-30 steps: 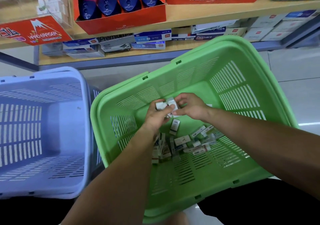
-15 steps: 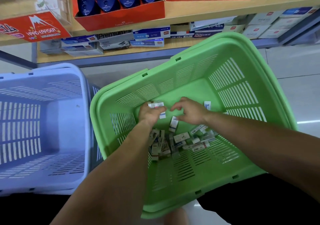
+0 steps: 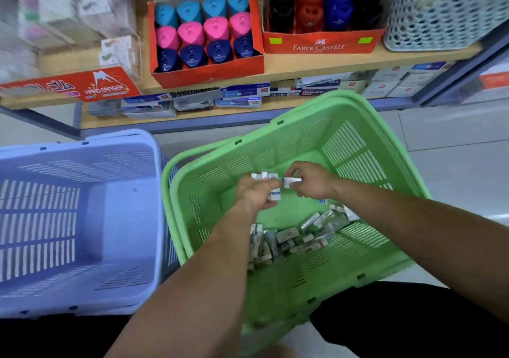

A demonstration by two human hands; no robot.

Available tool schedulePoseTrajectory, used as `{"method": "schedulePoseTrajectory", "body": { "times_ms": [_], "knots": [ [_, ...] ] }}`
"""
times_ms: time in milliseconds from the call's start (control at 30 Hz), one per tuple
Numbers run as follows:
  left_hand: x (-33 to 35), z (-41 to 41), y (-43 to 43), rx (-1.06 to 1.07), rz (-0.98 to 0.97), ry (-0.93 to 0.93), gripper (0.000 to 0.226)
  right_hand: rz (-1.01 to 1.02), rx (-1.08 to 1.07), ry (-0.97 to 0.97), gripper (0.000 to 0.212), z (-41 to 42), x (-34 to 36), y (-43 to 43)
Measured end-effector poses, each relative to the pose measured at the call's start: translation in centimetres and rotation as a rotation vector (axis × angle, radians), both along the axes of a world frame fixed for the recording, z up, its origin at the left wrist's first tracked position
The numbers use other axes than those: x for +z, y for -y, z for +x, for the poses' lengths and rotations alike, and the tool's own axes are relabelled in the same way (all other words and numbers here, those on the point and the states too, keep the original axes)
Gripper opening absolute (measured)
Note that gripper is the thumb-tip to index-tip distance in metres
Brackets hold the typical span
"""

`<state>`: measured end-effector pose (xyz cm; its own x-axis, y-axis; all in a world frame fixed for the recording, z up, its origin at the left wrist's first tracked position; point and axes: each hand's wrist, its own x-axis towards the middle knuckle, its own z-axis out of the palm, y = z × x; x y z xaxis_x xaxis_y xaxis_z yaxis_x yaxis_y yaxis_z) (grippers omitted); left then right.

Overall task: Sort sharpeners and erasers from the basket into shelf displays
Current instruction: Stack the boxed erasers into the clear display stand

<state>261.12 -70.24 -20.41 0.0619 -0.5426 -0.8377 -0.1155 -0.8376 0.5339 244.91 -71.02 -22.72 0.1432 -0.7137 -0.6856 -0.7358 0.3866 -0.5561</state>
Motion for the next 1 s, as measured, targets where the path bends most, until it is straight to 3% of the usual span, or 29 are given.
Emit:
{"method": "schedulePoseTrajectory", "body": {
  "times_ms": [67,333,600,800,1000],
  "knots": [
    [3.2,-1.0,0.7,0.016,-0.073,-0.069,0.016,-0.008,-0.227,0.115,0.006,0.1,3.2,0.1],
    [16.8,2.5,0.5,-0.297,-0.411,-0.143,0.032,-0.240,-0.610,0.555,0.019,1.8,16.9,-2.1],
    [26.8,14.9,-1.6,-0.318,-0.650,-0.120,0.033,-0.259,-0.646,0.856,0.017,9.9,26.6,-5.1],
    [30.0,21.5,-2.8,-0.347,-0.799,-0.041,0.035,-0.344,-0.585,0.888,0.037,17.4,29.8,-5.2],
    [30.1,24.3,-2.8,-0.234,-0.849,-0.029,0.037,-0.352,-0.548,0.919,0.030,21.0,30.7,-4.5]
  ]
}}
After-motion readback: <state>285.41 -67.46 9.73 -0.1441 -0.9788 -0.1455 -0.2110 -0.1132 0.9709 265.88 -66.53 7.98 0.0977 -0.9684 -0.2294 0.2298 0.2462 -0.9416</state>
